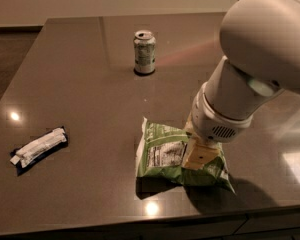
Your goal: Move green jalapeno chip bag near 7up can
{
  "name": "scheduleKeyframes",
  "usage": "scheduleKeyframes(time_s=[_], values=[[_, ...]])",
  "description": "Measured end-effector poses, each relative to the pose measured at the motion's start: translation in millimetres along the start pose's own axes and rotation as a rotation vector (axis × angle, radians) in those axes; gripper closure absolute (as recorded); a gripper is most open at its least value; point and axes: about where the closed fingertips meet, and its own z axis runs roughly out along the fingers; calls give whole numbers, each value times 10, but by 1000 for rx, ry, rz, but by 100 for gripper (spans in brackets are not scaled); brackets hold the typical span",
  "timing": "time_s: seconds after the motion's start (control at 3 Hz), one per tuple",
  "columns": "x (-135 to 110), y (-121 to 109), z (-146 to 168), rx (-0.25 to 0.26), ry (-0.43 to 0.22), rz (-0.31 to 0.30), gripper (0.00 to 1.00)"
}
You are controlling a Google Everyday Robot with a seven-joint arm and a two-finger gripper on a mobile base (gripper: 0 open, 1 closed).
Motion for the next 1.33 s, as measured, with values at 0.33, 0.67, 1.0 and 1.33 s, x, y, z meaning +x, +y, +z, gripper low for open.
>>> scheduleKeyframes(time_s=[0.33, 0.67, 1.0, 1.33], values=[[-9, -194, -126, 40, 14, 24, 90], [55, -615, -315, 97, 25, 97, 100], [124, -1324, -543, 170, 25, 227, 100], [84, -1697, -596, 196, 34, 281, 100]])
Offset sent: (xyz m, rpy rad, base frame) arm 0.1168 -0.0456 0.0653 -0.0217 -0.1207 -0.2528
